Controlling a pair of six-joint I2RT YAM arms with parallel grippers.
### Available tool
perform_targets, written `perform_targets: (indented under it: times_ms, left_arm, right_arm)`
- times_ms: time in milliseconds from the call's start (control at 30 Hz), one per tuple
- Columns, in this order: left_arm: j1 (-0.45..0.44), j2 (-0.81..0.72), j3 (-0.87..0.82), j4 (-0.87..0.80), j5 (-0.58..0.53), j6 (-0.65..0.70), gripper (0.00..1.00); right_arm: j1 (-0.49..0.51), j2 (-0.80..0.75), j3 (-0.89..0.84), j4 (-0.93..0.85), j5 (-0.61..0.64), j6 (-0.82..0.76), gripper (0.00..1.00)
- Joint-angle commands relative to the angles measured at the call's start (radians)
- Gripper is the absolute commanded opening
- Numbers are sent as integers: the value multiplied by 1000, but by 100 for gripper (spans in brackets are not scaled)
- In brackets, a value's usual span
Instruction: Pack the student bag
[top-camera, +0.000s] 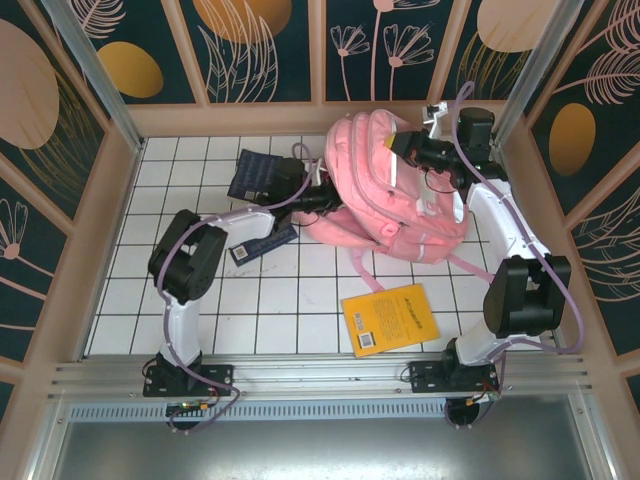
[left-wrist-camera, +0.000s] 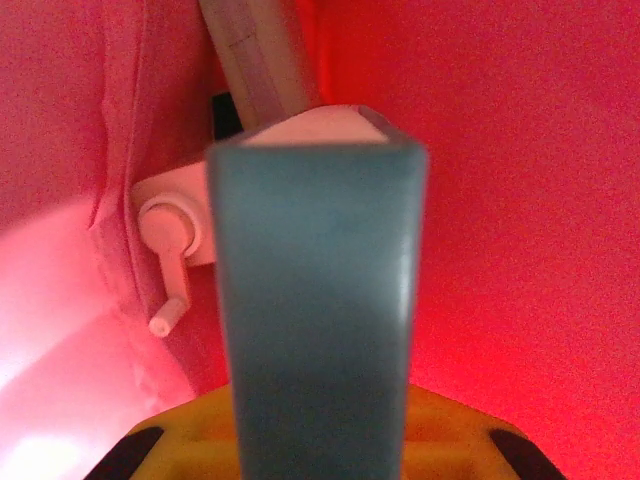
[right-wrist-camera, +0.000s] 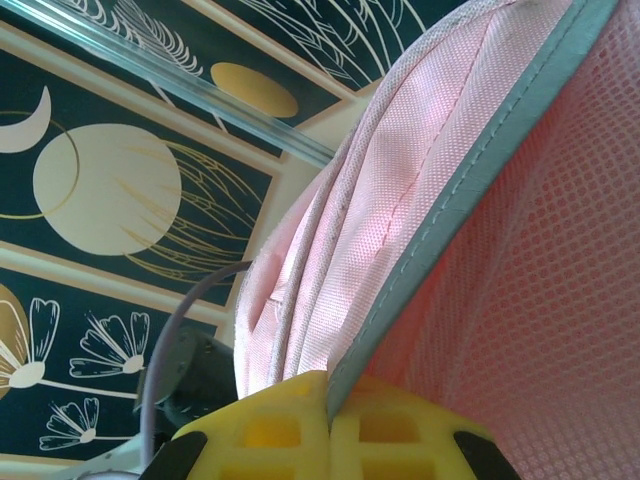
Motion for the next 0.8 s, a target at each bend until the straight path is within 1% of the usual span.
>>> perform_targets:
  times_ms: [0,100,167,200,267,333,400,467,567,633,767]
  left_arm:
    - [-42,80,121,16,11,-3,0]
    - [-84,166,229,-33,8,3,0]
    - [-110,225,307,-43,26,-6,0]
    - [-121,255,344,-44,43,-16,5]
    - [-134,306,408,-59,57,-32,31]
    - [-136,315,414,-58,54,-42,49]
    - [-135,297,409,-99,40,-12,62]
    - [-134,268,410,-174,12,54,72]
    - [-125,232,384,-217,-3,93,86]
    - [-116,206,354,-213,-7,98,90]
    - [-92,151,311,-243,-12,139,95]
  right_arm:
    - [11,-81,19,169,-76,17,0]
    - [16,-76,17,172,-75,17,0]
    - [18,-72,12,175,-72,16,0]
    - [18,-72,9,174,-70,16,0]
    - [20,-69,5,177,-70,17,0]
    - [22,-70,5,177,-68,17,0]
    - [21,-71,12,168,-63,10,0]
    - [20,-69,16,154,-48,3,0]
    - [21,-67,17,143,-34,-3,0]
    - [21,-69,14,142,-26,-4,0]
    - [17,-80,13,125,-3,-21,0]
